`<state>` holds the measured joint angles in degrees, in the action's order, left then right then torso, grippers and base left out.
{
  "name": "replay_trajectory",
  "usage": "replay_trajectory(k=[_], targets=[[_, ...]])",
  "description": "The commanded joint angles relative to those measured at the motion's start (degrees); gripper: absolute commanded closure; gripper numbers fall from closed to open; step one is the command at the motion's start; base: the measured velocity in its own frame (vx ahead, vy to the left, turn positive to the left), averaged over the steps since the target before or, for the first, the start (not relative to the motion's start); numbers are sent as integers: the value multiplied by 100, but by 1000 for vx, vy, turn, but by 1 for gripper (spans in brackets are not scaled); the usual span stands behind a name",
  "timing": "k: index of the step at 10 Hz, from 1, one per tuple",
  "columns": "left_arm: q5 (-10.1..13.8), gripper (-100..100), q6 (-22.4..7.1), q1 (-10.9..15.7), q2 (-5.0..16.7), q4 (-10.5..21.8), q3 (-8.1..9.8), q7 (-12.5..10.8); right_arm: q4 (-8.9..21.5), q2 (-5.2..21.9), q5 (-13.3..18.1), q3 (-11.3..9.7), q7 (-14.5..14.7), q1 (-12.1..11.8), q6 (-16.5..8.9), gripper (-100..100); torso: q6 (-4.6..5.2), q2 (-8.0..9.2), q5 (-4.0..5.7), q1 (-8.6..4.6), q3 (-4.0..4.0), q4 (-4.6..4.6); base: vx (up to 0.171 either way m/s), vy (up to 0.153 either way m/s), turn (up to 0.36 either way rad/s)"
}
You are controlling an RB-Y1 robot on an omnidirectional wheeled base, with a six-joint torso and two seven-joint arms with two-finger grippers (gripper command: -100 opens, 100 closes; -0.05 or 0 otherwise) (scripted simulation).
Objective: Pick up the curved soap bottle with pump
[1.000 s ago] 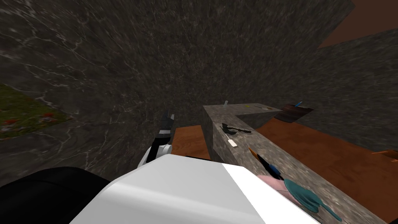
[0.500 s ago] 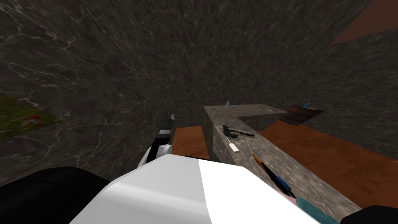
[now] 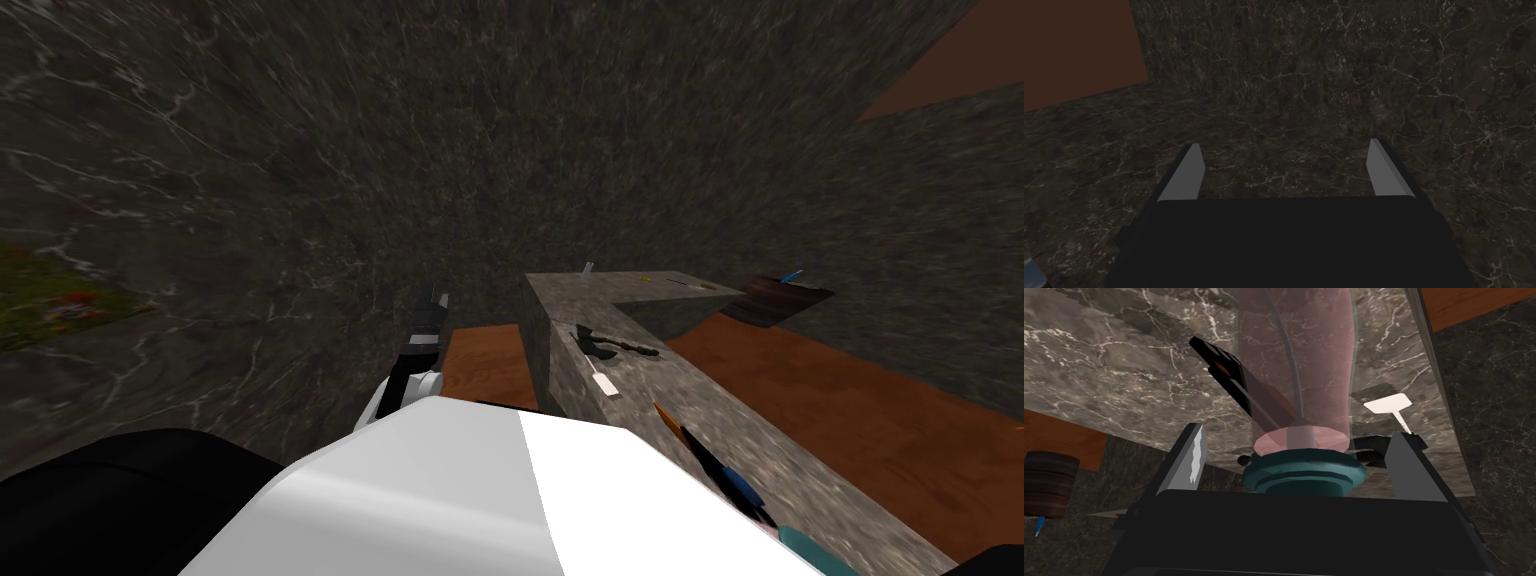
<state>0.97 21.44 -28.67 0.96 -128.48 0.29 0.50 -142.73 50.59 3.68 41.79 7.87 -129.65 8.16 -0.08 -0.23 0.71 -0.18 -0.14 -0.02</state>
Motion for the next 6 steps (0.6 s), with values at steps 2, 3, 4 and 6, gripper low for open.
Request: replay_trajectory(k=[2,3,4,6], targets=[[0,0,0,0,0,0,0,0,110,46,27,-107,20,126,-10,-100,-2,-5,38,-17,-3,-1,19,12,15],[0,0,0,0,0,0,0,0,125,50,31,-121,25,138,-13,100,-3,-5,45,-32,-3,-1,1,5,1],[0,0,0,0,0,0,0,0,116,53,31,-121,25,138,-8,100,-1,-2,46,-41,-2,-1,0,0,0],[0,0,0,0,0,0,0,0,122,50,30,-122,24,136,-14,100,-4,-2,47,-43,-1,0,0,0,0]])
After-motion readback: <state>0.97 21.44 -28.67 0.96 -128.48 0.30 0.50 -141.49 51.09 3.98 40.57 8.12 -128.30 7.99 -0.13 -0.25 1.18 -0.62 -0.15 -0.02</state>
